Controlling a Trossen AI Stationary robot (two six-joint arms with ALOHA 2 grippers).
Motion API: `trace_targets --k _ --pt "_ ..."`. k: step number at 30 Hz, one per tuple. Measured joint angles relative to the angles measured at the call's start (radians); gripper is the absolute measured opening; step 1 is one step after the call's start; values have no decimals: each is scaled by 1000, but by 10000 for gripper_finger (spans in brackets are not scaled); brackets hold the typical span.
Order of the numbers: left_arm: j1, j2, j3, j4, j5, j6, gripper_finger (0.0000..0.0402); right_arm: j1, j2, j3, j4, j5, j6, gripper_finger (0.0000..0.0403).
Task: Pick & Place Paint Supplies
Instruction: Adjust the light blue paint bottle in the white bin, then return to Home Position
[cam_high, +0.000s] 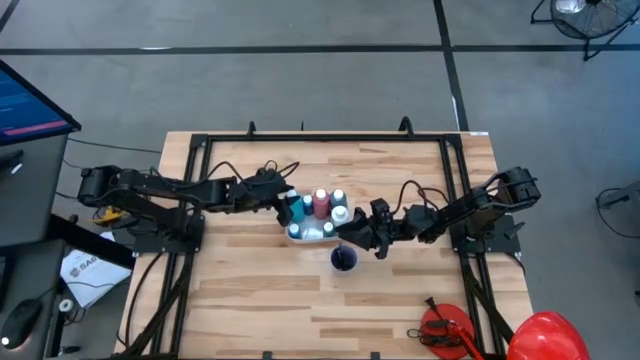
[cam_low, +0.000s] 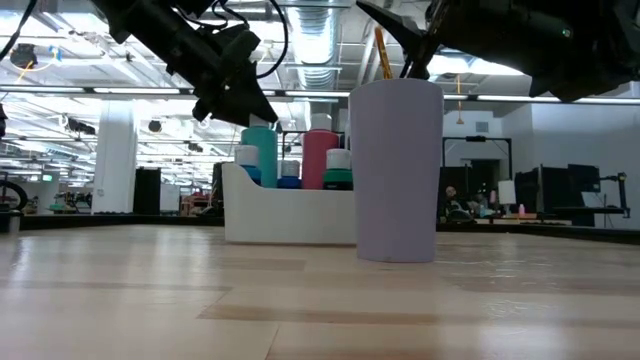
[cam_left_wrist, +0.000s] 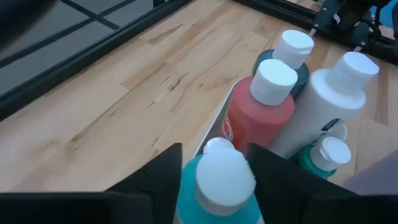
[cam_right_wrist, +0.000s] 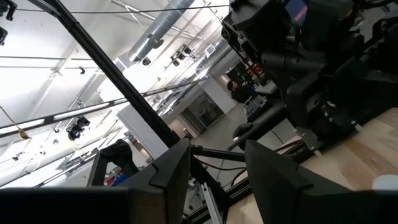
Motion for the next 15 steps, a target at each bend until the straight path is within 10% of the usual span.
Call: trace_targets --k 15 --pt "-2 0 0 36 89 -19 324 0 0 0 -24 0 -3 143"
